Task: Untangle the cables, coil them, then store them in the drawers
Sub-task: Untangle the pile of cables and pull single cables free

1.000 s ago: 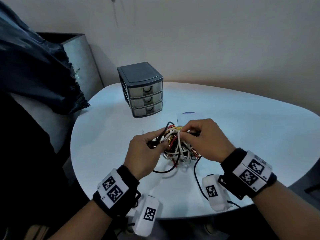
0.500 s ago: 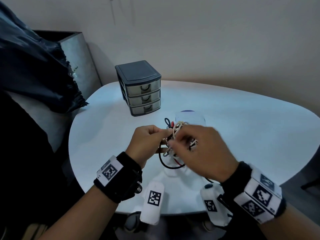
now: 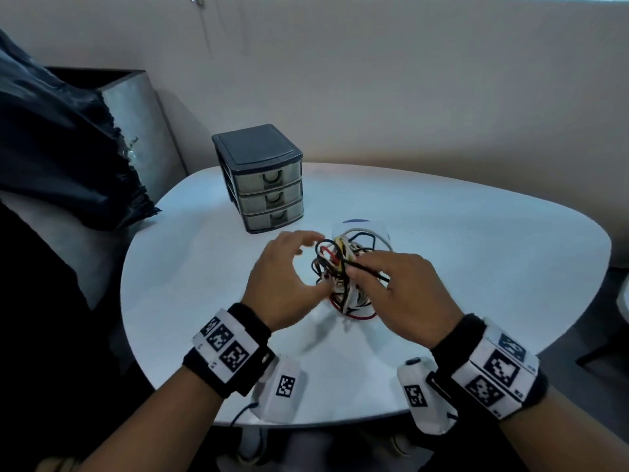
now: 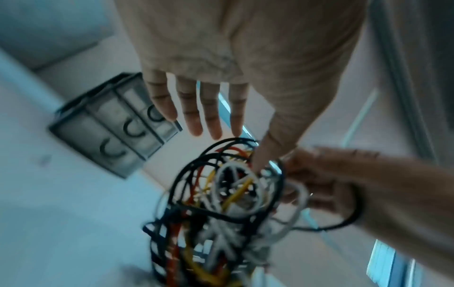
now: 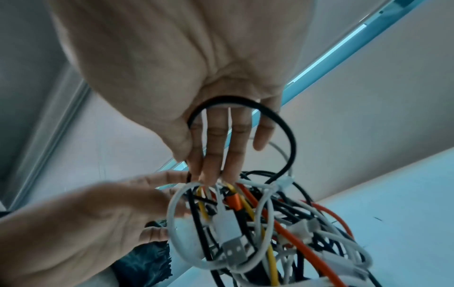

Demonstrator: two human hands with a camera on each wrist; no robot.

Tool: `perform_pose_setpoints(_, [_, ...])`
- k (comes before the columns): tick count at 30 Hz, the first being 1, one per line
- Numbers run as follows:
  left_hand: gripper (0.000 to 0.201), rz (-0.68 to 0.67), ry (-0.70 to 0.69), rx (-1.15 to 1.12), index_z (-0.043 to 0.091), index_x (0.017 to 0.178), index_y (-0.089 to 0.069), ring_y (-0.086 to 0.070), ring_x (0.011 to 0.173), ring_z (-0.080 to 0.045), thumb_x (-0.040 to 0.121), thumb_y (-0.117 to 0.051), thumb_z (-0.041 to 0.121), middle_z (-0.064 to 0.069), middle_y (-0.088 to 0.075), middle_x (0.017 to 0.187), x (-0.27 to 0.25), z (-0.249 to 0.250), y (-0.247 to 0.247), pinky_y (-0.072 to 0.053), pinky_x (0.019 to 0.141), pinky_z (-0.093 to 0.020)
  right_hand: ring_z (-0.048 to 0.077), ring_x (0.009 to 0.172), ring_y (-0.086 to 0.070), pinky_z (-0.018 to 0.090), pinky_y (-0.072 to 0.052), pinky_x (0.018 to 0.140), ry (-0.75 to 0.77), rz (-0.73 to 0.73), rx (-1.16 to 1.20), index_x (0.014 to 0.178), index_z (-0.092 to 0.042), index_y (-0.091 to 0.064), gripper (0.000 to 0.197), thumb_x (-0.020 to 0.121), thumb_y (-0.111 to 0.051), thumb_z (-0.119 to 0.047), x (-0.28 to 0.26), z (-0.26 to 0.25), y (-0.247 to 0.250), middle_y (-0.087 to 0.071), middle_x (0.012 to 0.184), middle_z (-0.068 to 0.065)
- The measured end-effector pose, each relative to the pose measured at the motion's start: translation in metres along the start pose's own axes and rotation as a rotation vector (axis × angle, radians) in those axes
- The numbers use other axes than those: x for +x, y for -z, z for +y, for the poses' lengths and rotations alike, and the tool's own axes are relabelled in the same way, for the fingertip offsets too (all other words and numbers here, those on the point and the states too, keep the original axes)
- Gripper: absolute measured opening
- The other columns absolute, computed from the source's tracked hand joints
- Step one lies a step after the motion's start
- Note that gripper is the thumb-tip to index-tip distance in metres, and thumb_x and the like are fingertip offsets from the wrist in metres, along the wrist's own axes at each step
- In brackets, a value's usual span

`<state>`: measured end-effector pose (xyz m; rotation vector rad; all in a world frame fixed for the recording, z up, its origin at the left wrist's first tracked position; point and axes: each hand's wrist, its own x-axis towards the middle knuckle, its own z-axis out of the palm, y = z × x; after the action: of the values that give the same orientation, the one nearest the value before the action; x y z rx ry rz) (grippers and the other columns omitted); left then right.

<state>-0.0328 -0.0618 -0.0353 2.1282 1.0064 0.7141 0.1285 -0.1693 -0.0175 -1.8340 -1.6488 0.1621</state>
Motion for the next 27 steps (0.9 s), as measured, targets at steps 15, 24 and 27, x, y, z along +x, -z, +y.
perform_pose_setpoints(15, [0.027, -0.088, 0.194, -0.119, 0.027, 0.069, -0.075, -0.067, 0.066, -0.002, 0.059, -0.088, 0.049, 0.013, -0.072, 0.066, 0.005, 0.000, 0.015, -0.057, 0.066, -0.027, 0.008, 0.044, -0.038, 0.016, -0.031, 0.048, -0.170, -0.241, 0.545, 0.077, -0.016, -0.068, 0.044, 0.084, -0.064, -0.059, -0.024, -0.027, 0.052, -0.051, 0.056, 0.024])
perform_pose_setpoints(24, [0.043, -0.191, 0.145, 0.177, 0.021, 0.051, -0.061, -0.055, 0.048, -0.007, 0.056, -0.080, 0.060, 0.011, -0.058, 0.047, -0.029, 0.026, 0.022, -0.044, 0.049, -0.027, 0.009, 0.046, -0.047, 0.029, -0.038, 0.053, -0.215, -0.077, 0.259, 0.066, -0.019, -0.061, 0.040, 0.097, -0.054, -0.043, -0.050, -0.042, 0.015, -0.057, 0.054, 0.002])
perform_pose_setpoints(27, [0.043, -0.194, 0.231, 0.104, 0.027, 0.063, -0.073, -0.067, 0.062, -0.008, 0.049, -0.079, 0.067, 0.011, -0.069, 0.058, -0.037, 0.020, 0.028, -0.059, 0.064, -0.034, 0.012, 0.052, -0.049, 0.030, -0.037, 0.052, -0.210, -0.016, 0.379, 0.070, -0.021, -0.067, 0.033, 0.096, -0.056, -0.038, -0.069, -0.039, 0.021, -0.061, 0.060, -0.007])
